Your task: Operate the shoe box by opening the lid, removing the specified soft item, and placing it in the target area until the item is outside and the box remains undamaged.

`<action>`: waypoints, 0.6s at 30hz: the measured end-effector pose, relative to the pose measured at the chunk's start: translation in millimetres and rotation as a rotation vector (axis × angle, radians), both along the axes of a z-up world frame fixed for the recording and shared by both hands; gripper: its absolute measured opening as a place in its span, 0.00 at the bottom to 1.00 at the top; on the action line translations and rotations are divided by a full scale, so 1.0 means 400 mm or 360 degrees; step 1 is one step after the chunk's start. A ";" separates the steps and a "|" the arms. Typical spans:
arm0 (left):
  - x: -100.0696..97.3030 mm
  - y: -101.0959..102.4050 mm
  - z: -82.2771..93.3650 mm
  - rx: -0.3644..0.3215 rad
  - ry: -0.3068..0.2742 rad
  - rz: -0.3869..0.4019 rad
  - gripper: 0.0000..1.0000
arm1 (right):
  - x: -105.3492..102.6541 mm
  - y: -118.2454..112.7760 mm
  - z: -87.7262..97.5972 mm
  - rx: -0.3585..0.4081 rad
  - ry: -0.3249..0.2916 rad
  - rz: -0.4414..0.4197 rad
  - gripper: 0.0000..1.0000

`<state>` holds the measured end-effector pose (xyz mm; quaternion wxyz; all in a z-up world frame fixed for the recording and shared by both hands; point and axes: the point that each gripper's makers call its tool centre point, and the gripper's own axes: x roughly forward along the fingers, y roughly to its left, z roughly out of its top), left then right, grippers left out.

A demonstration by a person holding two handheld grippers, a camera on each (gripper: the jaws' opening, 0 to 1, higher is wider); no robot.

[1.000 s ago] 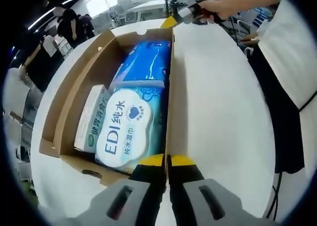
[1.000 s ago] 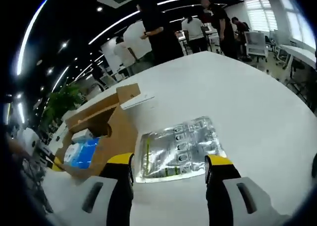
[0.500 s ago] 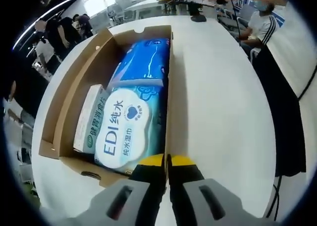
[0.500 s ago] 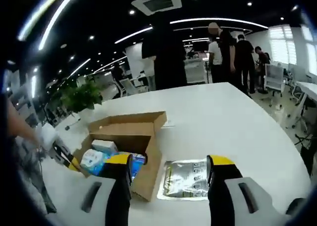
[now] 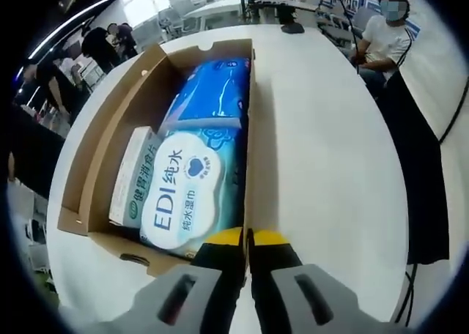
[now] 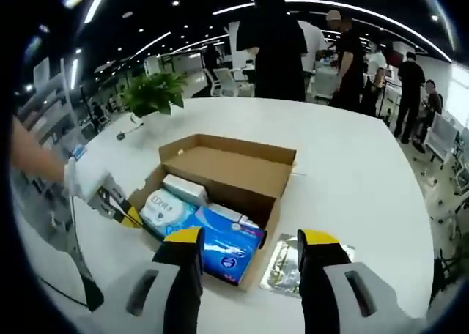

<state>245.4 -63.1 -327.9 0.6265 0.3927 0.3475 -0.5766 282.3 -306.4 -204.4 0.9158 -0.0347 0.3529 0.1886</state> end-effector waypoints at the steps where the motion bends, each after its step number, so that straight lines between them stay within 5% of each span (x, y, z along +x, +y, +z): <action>1: 0.001 0.001 -0.001 0.0002 -0.0003 -0.0003 0.01 | -0.005 -0.001 -0.005 -0.0044 0.0020 0.0028 0.48; 3: -0.001 0.001 -0.002 0.0010 -0.0015 -0.0013 0.01 | -0.002 0.003 0.000 -0.0194 -0.0021 0.0152 0.48; 10: -0.001 0.000 -0.003 0.0008 0.0011 -0.0022 0.01 | 0.002 0.031 -0.004 -0.0352 -0.0046 0.0333 0.50; 18: -0.001 0.000 -0.004 0.0003 0.0006 -0.0014 0.01 | 0.026 0.067 0.011 -0.0303 -0.0044 0.0423 0.46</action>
